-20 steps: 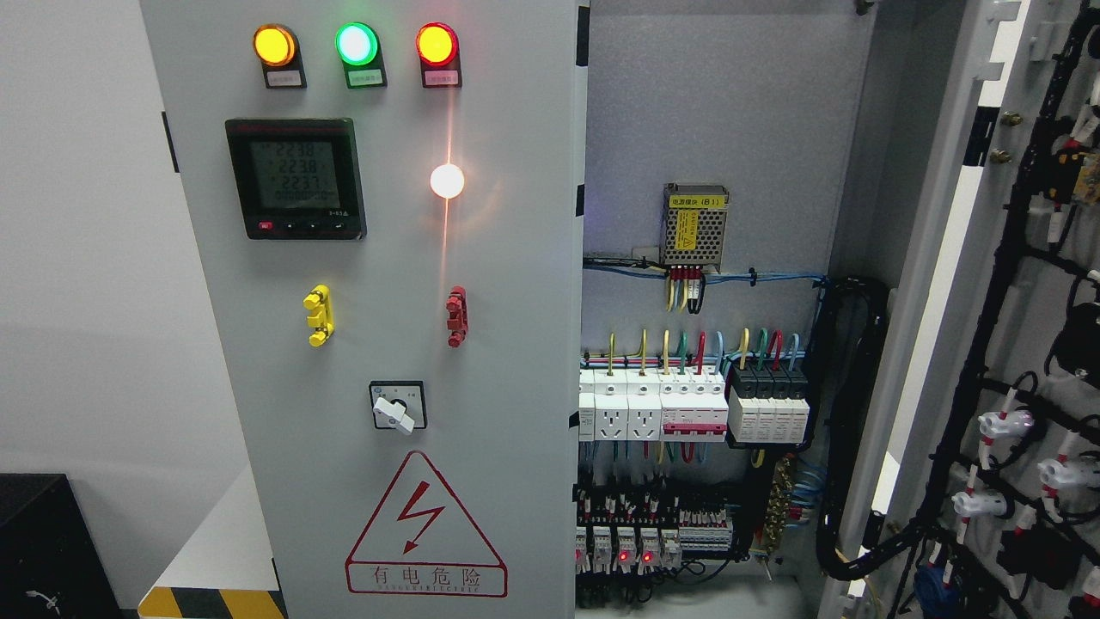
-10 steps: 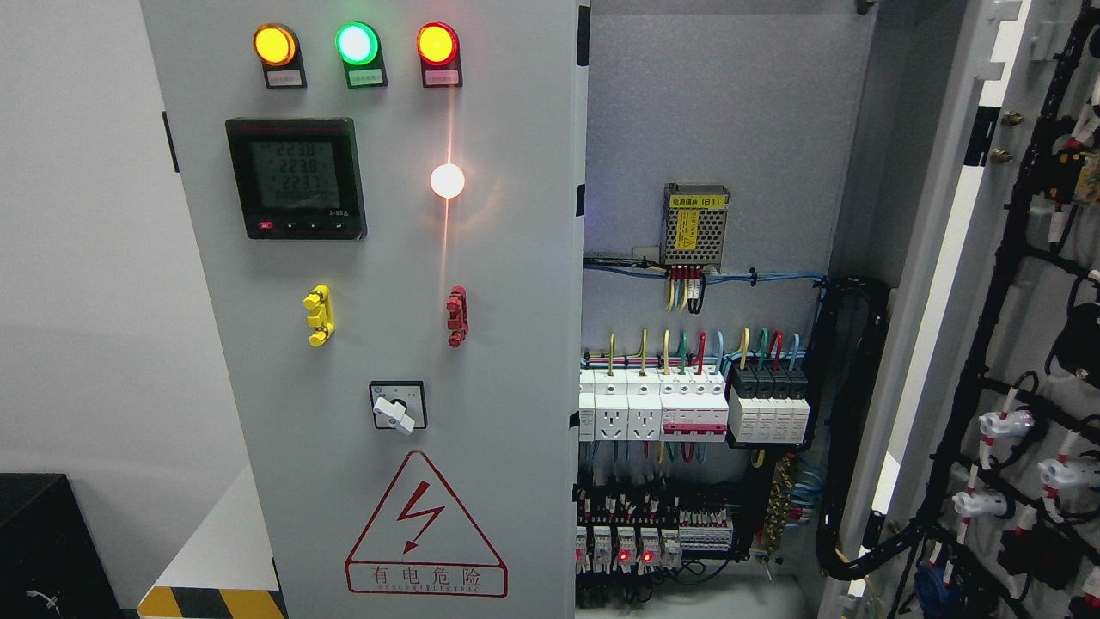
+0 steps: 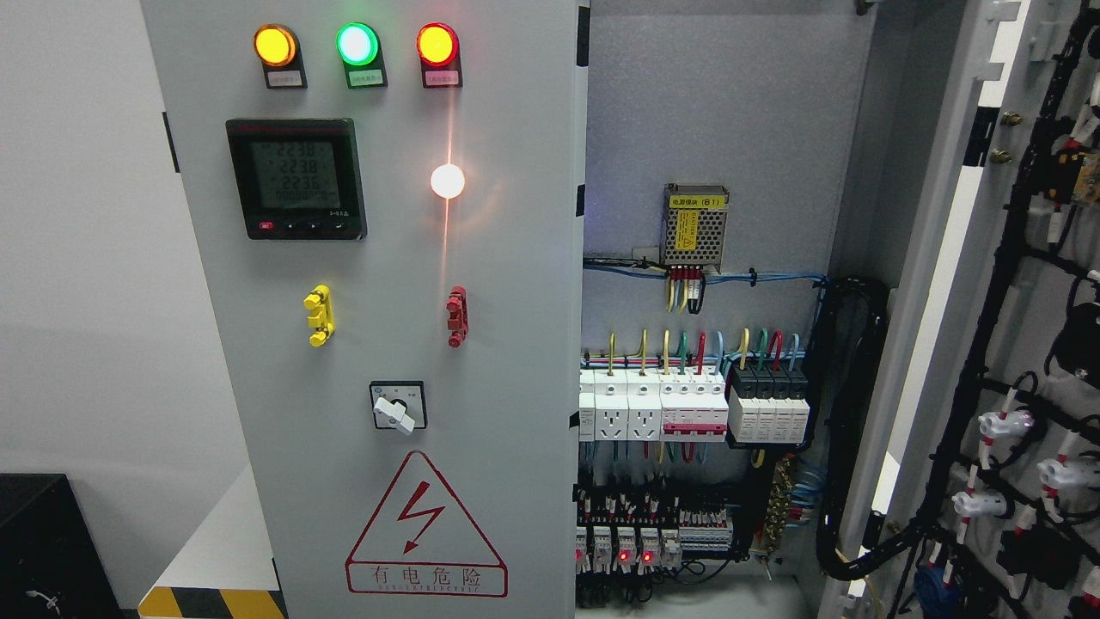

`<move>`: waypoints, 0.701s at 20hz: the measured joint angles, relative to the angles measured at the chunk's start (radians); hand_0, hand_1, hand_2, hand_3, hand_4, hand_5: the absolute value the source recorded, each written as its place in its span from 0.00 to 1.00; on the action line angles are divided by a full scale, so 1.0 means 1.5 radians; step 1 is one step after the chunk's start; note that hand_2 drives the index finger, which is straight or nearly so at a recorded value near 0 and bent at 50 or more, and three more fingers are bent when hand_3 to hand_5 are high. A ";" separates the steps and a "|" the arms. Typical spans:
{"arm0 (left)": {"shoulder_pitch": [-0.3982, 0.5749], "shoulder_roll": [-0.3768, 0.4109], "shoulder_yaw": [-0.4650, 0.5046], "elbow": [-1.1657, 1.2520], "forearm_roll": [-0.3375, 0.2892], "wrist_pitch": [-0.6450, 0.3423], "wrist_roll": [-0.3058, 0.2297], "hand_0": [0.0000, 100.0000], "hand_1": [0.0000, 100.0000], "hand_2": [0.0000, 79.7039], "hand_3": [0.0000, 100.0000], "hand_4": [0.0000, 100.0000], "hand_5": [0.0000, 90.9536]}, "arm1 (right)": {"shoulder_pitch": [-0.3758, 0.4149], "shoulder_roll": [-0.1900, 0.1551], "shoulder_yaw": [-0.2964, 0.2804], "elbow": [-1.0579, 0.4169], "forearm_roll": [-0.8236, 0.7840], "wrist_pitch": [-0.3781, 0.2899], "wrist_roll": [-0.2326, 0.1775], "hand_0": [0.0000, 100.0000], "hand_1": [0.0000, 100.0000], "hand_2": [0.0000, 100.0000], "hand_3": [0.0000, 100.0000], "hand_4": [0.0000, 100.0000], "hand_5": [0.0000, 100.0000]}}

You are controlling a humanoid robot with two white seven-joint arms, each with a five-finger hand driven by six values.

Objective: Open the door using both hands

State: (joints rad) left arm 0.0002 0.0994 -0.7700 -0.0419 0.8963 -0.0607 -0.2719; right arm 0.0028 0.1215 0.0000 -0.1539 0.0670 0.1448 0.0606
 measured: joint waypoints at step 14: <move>0.000 -0.040 0.009 0.065 -0.003 0.004 0.000 0.00 0.00 0.00 0.00 0.00 0.00 | 0.153 -0.008 0.001 -0.304 -0.001 -0.018 -0.003 0.00 0.00 0.00 0.00 0.00 0.00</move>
State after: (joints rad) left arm -0.0002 0.0389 -0.7561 0.0560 0.8921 -0.0549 -0.2726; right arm 0.2330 0.1101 0.0022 -0.6099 0.0649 0.1175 0.0563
